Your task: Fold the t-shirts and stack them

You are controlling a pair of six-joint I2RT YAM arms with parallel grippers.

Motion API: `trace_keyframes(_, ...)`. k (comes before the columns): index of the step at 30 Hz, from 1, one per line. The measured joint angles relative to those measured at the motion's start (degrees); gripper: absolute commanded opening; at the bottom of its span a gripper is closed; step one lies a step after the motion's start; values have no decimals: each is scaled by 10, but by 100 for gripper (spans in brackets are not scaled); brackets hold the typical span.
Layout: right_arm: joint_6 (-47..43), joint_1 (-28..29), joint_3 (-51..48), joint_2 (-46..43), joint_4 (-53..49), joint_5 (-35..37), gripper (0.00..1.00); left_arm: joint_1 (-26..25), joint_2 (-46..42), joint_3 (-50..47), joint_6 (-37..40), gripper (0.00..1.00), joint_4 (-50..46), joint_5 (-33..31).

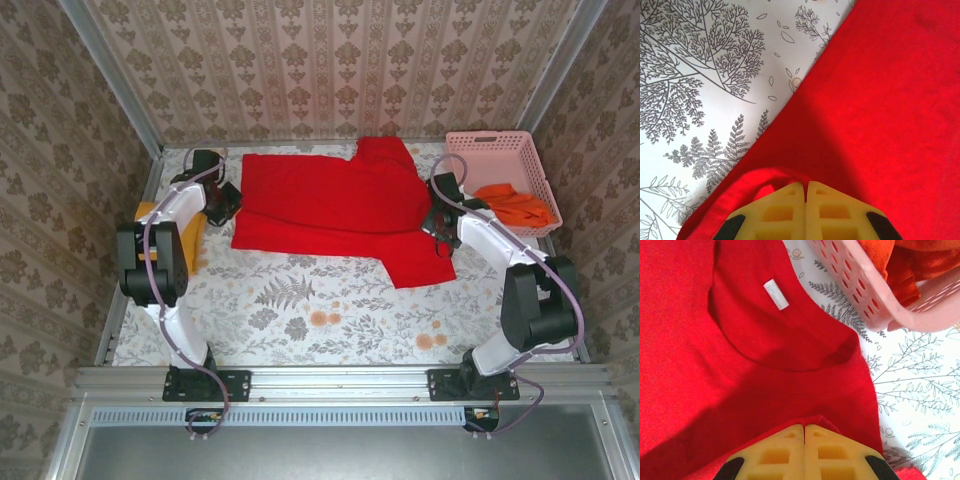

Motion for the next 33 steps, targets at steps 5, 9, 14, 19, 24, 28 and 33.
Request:
trace_keyframes(5, -26, -10, 1, 15, 29, 2, 0, 0, 14, 13, 2, 0, 0, 0)
trace_keyframes(9, -61, -11, 9, 48, 65, -1, 6, 0, 21, 14, 2, 0, 0, 0)
trace_keyframes(14, -96, -13, 11, 62, 93, -5, 56, 0, 28, 14, 5, 51, 0, 0)
trace_keyframes(19, -131, -5, -17, 9, 118, -7, 66, 0, 27, 13, 7, 96, 2, 3)
trace_keyframes(24, -165, 49, -87, -112, 119, -14, 64, -5, -26, -44, 8, 100, 31, 3)
trace_keyframes(28, -156, 108, -124, -145, 107, -32, 59, -28, -87, -107, 6, 100, 64, 5)
trace_keyframes(33, -115, 155, -162, -121, 89, -64, 53, -66, -108, -166, -3, 100, 118, 13)
